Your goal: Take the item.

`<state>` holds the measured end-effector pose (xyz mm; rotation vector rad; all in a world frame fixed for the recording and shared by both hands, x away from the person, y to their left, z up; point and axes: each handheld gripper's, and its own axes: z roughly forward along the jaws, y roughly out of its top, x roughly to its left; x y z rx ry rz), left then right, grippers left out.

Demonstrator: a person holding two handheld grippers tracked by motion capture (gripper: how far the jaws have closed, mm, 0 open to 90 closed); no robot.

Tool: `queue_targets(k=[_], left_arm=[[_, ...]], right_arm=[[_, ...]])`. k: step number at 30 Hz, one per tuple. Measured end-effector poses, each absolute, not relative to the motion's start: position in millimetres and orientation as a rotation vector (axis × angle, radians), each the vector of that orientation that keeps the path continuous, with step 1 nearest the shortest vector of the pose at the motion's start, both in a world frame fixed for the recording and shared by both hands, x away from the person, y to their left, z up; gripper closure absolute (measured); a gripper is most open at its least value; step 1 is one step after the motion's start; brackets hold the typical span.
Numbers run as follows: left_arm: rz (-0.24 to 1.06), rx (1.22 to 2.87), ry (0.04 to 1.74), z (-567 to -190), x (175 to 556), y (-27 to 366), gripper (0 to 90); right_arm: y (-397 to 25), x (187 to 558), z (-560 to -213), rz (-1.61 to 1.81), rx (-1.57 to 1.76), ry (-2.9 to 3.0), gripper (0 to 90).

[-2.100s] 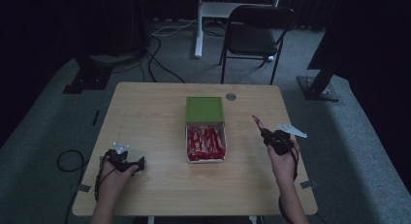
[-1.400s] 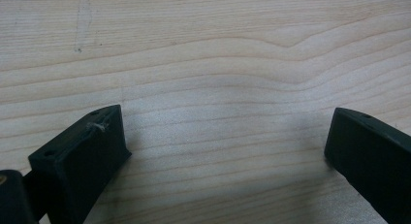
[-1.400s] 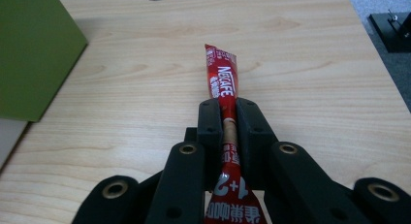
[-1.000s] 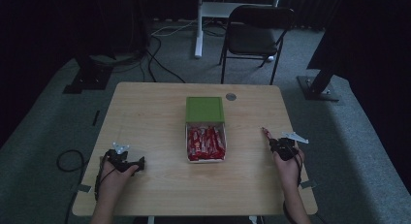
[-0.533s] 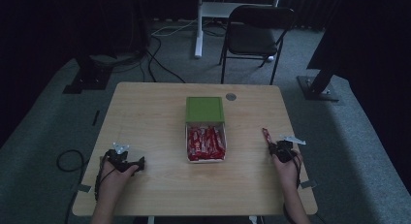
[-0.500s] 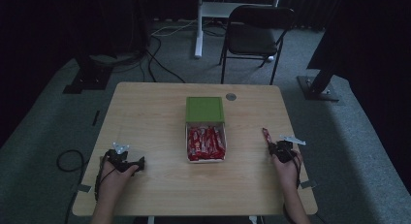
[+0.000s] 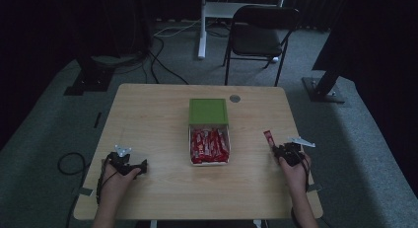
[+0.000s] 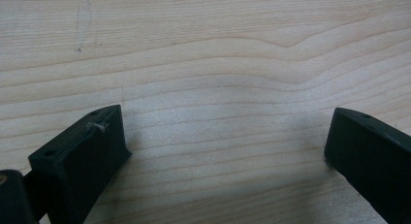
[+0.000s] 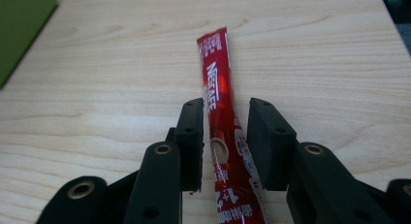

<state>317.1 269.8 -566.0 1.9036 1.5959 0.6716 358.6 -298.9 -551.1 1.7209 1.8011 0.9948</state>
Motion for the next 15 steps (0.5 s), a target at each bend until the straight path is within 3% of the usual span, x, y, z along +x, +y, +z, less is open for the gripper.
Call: queue_targets(k=[15], left_arm=[[0.672, 1.903, 1.596, -566, 317, 270, 2.0]], right_arm=[[-286, 347, -537, 1.093, 1.64, 1.858, 61.3]])
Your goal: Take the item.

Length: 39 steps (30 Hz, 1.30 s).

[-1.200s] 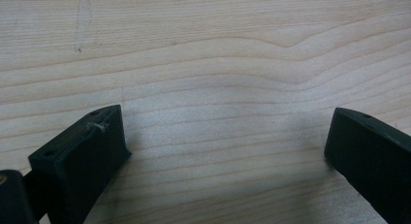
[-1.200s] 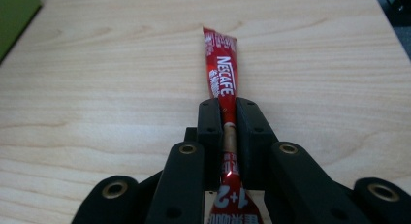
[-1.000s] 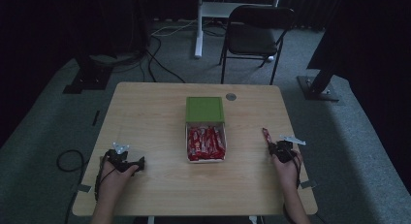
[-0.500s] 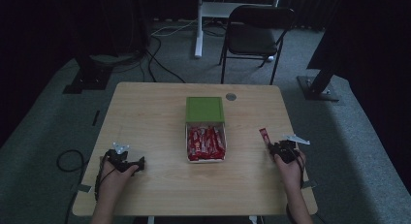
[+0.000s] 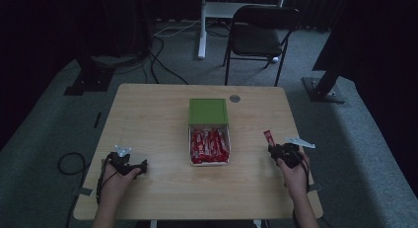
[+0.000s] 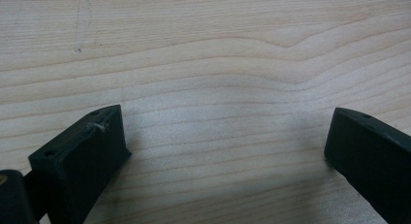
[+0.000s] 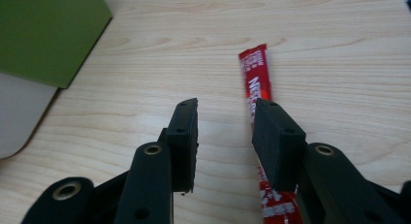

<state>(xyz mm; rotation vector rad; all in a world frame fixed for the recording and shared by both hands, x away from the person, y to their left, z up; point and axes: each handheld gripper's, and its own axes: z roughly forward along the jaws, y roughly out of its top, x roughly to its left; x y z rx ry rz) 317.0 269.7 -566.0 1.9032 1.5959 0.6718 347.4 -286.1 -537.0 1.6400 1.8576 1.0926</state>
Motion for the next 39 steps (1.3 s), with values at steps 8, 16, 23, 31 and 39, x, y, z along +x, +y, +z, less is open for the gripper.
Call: queue_targets(k=[8, 16, 23, 31, 39], left_arm=[[0.672, 1.904, 1.595, -566, 317, 270, 2.0], [0.672, 1.903, 1.596, -566, 317, 270, 2.0], [0.672, 1.904, 1.596, -566, 317, 270, 2.0], [0.672, 1.903, 1.596, -566, 317, 270, 2.0], [0.671, 1.905, 1.595, -566, 317, 270, 2.0]], right_arm=[[-275, 344, -541, 1.168, 1.558, 1.938, 59.6], [-269, 344, -547, 1.168, 1.505, 1.977, 59.4], [-265, 344, -560, 1.128, 1.504, 2.013, 57.6], [-258, 344, -567, 1.063, 1.471, 2.049, 55.8], [-255, 343, -570, 1.033, 1.431, 2.06, 50.3]])
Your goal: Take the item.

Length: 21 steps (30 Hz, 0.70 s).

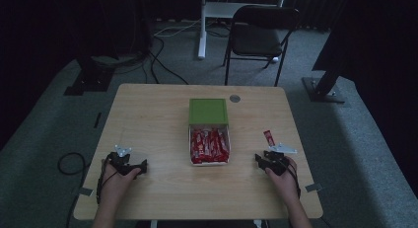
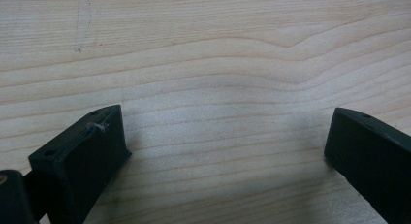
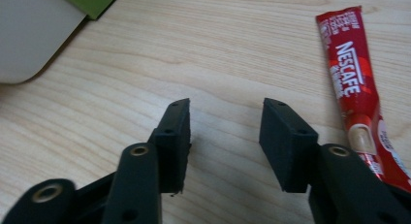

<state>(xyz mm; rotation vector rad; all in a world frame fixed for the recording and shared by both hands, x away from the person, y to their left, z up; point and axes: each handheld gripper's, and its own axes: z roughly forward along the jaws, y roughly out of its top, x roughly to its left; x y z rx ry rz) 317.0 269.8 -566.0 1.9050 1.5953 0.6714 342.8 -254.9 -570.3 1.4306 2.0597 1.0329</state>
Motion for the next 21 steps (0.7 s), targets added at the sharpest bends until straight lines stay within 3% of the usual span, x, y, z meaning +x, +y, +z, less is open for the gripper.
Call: queue_targets(k=[4, 7, 14, 21], left_arm=[[0.671, 1.906, 1.595, -565.9, 317.0, 269.9, 2.0], [0.671, 1.907, 1.595, -565.9, 317.0, 269.9, 2.0], [0.671, 1.906, 1.595, -565.9, 317.1, 270.0, 2.0], [0.672, 1.906, 1.596, -565.9, 317.0, 269.9, 2.0]], right_arm=[[-249.4, 342.2, -570.5, 1.004, 1.367, 2.109, 39.6], [-244.9, 342.5, -571.1, 0.985, 1.31, 2.16, 26.6], [-243.9, 344.6, -571.8, 0.958, 1.33, 2.175, 12.6], [-243.9, 344.7, -571.9, 0.958, 1.331, 2.176, 12.5]])
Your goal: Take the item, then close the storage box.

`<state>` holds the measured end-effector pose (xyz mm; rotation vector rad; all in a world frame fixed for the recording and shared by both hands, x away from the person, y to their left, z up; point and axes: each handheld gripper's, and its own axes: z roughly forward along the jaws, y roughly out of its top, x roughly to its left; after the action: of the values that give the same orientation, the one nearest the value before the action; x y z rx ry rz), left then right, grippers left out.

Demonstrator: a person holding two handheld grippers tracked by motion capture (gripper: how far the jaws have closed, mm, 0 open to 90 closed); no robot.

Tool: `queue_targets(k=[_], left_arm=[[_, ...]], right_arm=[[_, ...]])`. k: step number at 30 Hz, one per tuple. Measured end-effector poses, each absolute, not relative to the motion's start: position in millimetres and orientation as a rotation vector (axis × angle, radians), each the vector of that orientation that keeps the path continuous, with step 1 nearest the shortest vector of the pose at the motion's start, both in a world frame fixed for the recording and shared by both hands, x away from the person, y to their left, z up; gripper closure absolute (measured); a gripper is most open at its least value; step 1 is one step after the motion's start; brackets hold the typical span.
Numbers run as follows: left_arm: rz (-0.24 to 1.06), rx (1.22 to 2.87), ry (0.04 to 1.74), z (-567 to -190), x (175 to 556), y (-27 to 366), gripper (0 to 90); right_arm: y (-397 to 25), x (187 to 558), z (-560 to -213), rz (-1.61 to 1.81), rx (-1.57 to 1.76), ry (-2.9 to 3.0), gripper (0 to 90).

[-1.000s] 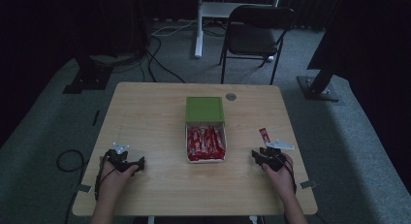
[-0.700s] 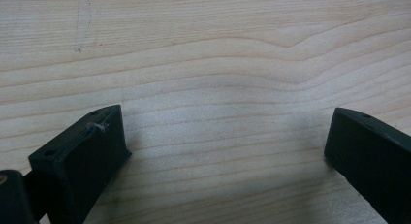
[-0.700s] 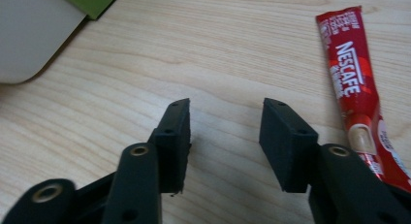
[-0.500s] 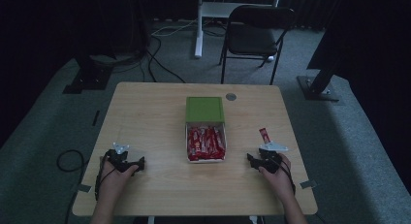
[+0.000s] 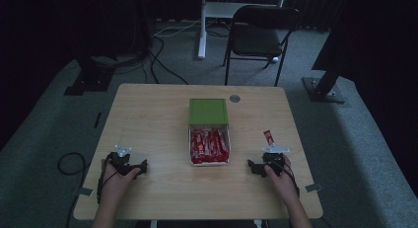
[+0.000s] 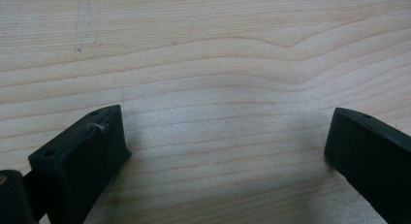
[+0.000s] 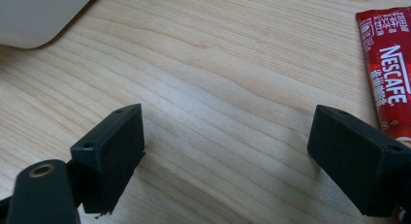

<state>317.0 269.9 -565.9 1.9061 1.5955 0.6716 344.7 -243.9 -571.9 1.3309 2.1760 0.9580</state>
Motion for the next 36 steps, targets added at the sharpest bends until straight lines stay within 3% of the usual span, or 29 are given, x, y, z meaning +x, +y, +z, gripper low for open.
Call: queue_targets(k=[13, 36], left_arm=[[0.664, 1.915, 1.578, -566, 316, 268, 2.3], [0.58, 1.96, 1.267, -538, 308, 219, 5.3]], right_arm=[[-244, 345, -572, 0.965, 1.346, 2.165, 12.8], [-242, 338, -531, 1.143, 1.315, 2.136, 13.1]])
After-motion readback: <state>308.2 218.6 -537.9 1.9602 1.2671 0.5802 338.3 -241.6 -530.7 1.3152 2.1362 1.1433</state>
